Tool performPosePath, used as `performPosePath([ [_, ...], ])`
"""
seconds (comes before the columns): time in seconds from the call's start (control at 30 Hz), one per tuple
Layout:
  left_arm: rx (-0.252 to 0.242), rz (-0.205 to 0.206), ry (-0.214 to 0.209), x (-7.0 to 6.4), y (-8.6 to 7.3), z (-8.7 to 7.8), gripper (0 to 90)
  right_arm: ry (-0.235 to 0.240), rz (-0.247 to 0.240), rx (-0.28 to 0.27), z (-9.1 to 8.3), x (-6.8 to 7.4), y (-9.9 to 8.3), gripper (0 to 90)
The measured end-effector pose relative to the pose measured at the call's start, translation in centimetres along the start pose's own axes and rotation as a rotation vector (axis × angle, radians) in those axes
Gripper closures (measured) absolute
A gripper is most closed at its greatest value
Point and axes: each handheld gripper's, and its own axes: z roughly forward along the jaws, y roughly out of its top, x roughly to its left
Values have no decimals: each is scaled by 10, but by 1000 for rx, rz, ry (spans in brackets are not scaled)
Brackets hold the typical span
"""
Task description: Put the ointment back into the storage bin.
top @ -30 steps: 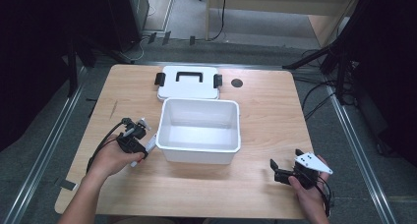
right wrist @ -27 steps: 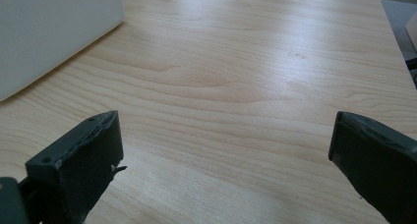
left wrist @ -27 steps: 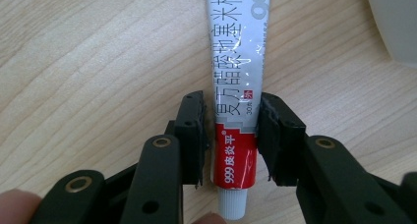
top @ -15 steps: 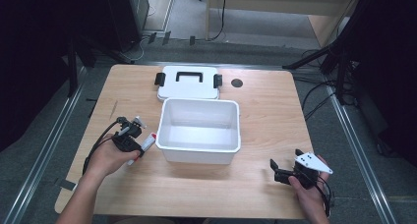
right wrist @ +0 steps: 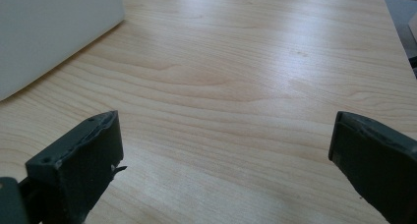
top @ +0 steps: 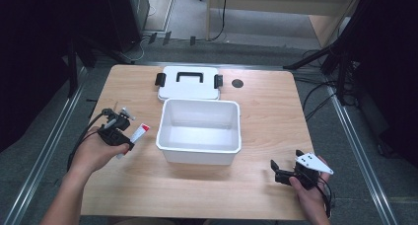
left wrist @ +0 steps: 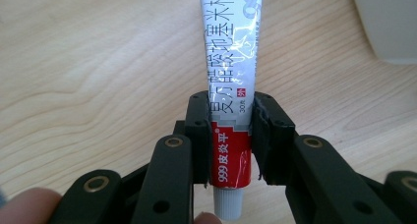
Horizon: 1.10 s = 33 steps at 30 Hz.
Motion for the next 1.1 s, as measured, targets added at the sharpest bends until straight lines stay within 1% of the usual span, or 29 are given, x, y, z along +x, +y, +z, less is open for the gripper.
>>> performPosePath([
  [0.03,-9,-1,7,0,2,-9,715,0,-1,1,0,0,0,0],
  [0.07,-9,-1,7,0,2,-9,715,0,-1,1,0,0,0,0],
  [0.1,-8,5,8,0,3,-13,716,0,-1,2,0,0,0,0],
  [0.13,-13,14,8,-1,6,-21,716,1,-1,2,0,0,0,0],
  [0.17,-18,13,6,-2,7,-24,716,1,0,2,0,0,0,0],
  [0.2,-18,13,6,-2,7,-24,716,1,0,2,0,0,0,0],
  [0.23,-26,7,1,-2,10,-32,716,1,2,2,0,0,0,0],
  [0.27,-26,7,1,-2,10,-32,716,1,2,2,0,0,0,0],
  [0.3,-47,4,-2,-2,11,-40,717,4,3,0,0,-1,0,0],
  [0.33,-47,4,-2,-2,11,-40,716,5,3,0,0,-1,0,0],
  [0.43,-57,12,-1,-3,15,-50,717,7,3,2,0,-1,0,0],
  [0.47,-62,11,1,-5,17,-56,717,7,2,2,0,0,0,0],
  [0.5,-62,11,1,-5,17,-56,716,7,2,2,0,0,0,0],
  [0.53,-60,24,7,-8,21,-64,716,7,2,2,0,0,0,0],
  [0.57,-60,24,7,-8,21,-64,716,7,2,2,0,0,0,0],
  [0.7,-56,57,16,-14,28,-75,716,8,1,5,0,0,0,0],
  [0.8,-62,63,9,-21,35,-82,716,7,-2,6,0,0,0,0],
  [0.87,-64,77,11,-26,39,-85,716,8,-1,8,0,0,0,0],
  [0.97,-70,89,11,-32,44,-88,716,13,-2,8,0,0,0,0],
  [1.0,-68,98,6,-34,46,-89,716,14,-3,9,0,0,0,0],
  [1.1,-67,108,-5,-41,52,-90,716,16,-2,10,0,0,0,0],
])
